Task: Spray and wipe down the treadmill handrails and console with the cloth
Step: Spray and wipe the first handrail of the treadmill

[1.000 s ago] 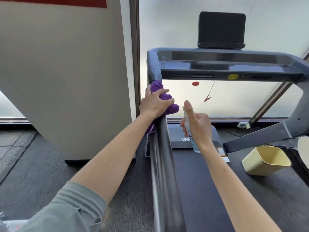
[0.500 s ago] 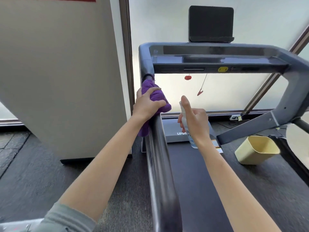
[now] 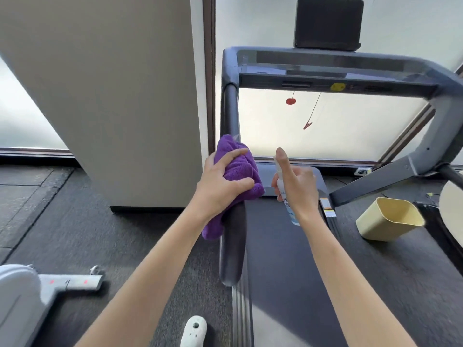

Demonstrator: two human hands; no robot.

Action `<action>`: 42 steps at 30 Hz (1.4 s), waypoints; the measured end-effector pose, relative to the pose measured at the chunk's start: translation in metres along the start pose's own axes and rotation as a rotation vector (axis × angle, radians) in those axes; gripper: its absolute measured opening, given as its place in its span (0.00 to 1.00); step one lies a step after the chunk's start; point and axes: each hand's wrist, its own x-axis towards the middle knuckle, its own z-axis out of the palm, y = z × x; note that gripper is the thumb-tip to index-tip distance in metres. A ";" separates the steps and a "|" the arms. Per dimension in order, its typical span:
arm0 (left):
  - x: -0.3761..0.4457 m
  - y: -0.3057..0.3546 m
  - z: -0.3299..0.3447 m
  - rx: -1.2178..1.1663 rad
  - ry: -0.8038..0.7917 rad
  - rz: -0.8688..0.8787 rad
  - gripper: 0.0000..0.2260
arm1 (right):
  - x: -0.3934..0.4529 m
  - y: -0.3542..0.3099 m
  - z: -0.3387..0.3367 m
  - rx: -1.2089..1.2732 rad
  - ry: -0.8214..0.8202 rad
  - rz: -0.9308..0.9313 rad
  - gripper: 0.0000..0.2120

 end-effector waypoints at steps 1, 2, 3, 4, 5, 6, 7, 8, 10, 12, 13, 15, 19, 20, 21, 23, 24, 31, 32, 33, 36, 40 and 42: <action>-0.011 -0.002 0.002 -0.008 0.002 -0.001 0.30 | -0.004 0.001 0.000 0.002 -0.003 0.002 0.45; -0.019 -0.003 0.005 -0.010 0.012 -0.005 0.32 | -0.007 0.001 0.001 0.008 -0.007 0.001 0.45; -0.022 -0.003 0.006 -0.005 0.027 -0.016 0.34 | -0.008 0.001 0.002 0.013 -0.012 -0.001 0.44; -0.018 -0.002 0.007 -0.002 0.040 -0.030 0.35 | -0.009 0.000 0.004 0.017 -0.014 -0.003 0.44; -0.009 -0.001 0.007 -0.001 0.051 -0.050 0.37 | -0.010 0.000 0.006 0.017 -0.017 -0.007 0.43; 0.004 0.001 0.006 0.000 0.060 -0.065 0.37 | -0.010 -0.001 0.008 0.010 -0.020 -0.012 0.42; 0.017 0.002 0.005 -0.003 0.061 -0.077 0.37 | -0.011 -0.003 0.010 0.003 -0.023 -0.016 0.42; 0.031 0.004 0.004 -0.007 0.059 -0.084 0.37 | -0.012 -0.005 0.011 -0.004 -0.025 -0.018 0.43; 0.052 0.003 0.001 -0.013 0.052 -0.083 0.36 | -0.013 -0.009 0.014 -0.001 -0.016 -0.015 0.46; 0.057 -0.001 -0.001 -0.029 0.033 -0.068 0.38 | -0.015 -0.014 0.014 0.009 -0.001 -0.011 0.46; 0.055 -0.002 -0.002 -0.036 0.020 -0.061 0.40 | -0.017 -0.017 0.014 0.017 0.005 -0.007 0.44; 0.043 -0.004 -0.003 -0.060 -0.006 -0.054 0.44 | -0.022 -0.020 0.013 0.055 0.011 0.003 0.44; -0.007 -0.014 -0.001 -0.150 -0.043 -0.031 0.47 | -0.039 -0.018 0.004 0.169 -0.014 0.047 0.43; -0.026 -0.018 0.001 -0.158 -0.048 -0.010 0.47 | -0.044 -0.016 0.001 0.210 -0.028 0.068 0.40; -0.047 -0.019 0.003 -0.148 -0.048 0.013 0.47 | -0.050 -0.015 -0.002 0.252 -0.037 0.089 0.37; -0.075 -0.020 0.008 -0.070 -0.005 0.082 0.46 | -0.061 -0.010 -0.007 0.299 -0.028 0.121 0.33; -0.079 -0.020 0.011 -0.034 0.030 0.110 0.46 | -0.066 -0.007 -0.008 0.301 -0.010 0.130 0.32; -0.030 -0.010 0.010 -0.110 0.052 0.032 0.42 | -0.092 -0.003 -0.003 0.258 0.113 0.155 0.31; -0.021 -0.008 0.005 -0.191 0.025 0.005 0.43 | -0.094 -0.005 -0.001 0.264 0.126 0.154 0.32; -0.014 -0.006 0.000 -0.246 0.005 -0.014 0.44 | -0.097 -0.007 0.000 0.262 0.136 0.151 0.32; -0.019 -0.009 -0.003 -0.253 -0.023 0.021 0.43 | -0.104 -0.010 0.004 0.244 0.151 0.129 0.33; -0.068 -0.036 0.004 -0.277 -0.047 0.125 0.40 | -0.121 -0.005 0.010 0.190 0.170 0.106 0.33; -0.084 -0.050 0.003 -0.343 -0.046 0.174 0.37 | -0.137 0.005 0.014 0.160 0.199 0.105 0.34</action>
